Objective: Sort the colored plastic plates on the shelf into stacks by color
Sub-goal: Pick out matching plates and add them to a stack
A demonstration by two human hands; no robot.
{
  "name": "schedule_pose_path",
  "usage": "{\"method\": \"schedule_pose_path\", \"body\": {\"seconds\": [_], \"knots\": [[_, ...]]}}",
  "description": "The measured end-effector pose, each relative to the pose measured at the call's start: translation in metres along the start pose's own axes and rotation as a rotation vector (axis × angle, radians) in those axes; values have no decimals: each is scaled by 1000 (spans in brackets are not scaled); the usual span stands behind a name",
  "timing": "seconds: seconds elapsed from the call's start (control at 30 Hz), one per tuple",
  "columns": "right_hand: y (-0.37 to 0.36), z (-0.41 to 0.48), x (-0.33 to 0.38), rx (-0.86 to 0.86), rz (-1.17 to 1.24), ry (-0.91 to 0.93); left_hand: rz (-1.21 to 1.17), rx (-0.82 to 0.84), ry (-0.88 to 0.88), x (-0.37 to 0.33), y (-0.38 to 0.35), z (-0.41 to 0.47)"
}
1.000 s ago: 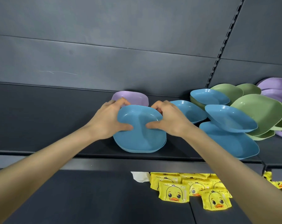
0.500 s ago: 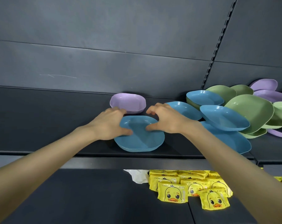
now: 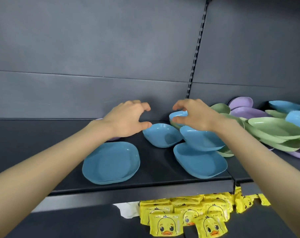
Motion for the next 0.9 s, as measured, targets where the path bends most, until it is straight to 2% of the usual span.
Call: {"method": "schedule_pose_path", "body": {"seconds": [0.17,0.37,0.53,0.9], "knots": [[0,-2,-54,33,2,-10,-11,8,45,-29,-27,26],[-14,5,-104,139,34,74,-41,43,140,-45,-59,50],[-30,19,-125,253,7,111,-25,152,252,-36,-74,60],[-51,46,-134,238,-40,86,8,433,301,-5,-110,91]]}}
Point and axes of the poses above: each hand's wrist, its own z-axis towards the middle knuckle, its own y-axis out of the back of the hand, x = y × z, the point moved 4 cm from there along z, towards the middle knuckle
